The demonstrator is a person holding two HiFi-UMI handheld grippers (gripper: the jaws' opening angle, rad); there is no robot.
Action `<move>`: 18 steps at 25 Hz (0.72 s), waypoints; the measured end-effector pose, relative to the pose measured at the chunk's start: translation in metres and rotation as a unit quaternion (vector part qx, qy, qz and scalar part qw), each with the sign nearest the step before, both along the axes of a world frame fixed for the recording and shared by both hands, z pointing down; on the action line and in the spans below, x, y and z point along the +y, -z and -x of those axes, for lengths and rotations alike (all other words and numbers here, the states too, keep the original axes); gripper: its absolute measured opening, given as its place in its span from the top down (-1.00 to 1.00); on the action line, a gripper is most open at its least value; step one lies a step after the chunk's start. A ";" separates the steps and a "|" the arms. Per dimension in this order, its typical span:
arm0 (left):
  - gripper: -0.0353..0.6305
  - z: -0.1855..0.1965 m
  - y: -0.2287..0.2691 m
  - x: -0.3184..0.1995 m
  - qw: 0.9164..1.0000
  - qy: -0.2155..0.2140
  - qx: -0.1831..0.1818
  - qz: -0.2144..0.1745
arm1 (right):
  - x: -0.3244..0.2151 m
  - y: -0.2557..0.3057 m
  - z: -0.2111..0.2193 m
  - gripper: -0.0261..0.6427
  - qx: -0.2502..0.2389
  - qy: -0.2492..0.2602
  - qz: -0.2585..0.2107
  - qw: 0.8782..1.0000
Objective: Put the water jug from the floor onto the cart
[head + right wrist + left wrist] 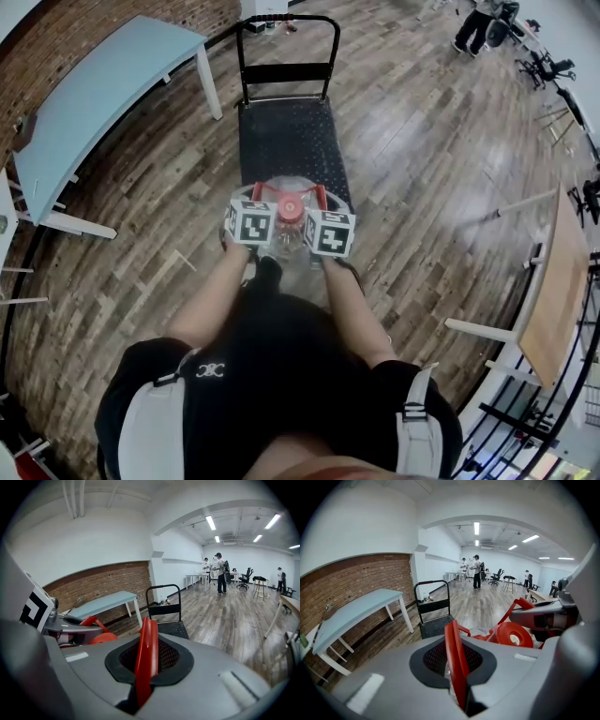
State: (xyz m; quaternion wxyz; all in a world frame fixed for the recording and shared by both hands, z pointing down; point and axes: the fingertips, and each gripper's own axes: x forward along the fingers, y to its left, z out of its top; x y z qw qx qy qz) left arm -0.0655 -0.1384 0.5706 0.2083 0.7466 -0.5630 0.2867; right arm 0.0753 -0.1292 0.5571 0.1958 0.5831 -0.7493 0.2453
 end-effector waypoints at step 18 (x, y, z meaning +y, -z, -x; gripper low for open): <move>0.85 0.006 -0.036 -0.159 0.998 -0.017 0.017 0.053 | -0.160 -0.034 0.007 0.82 0.029 -0.015 0.059 0.998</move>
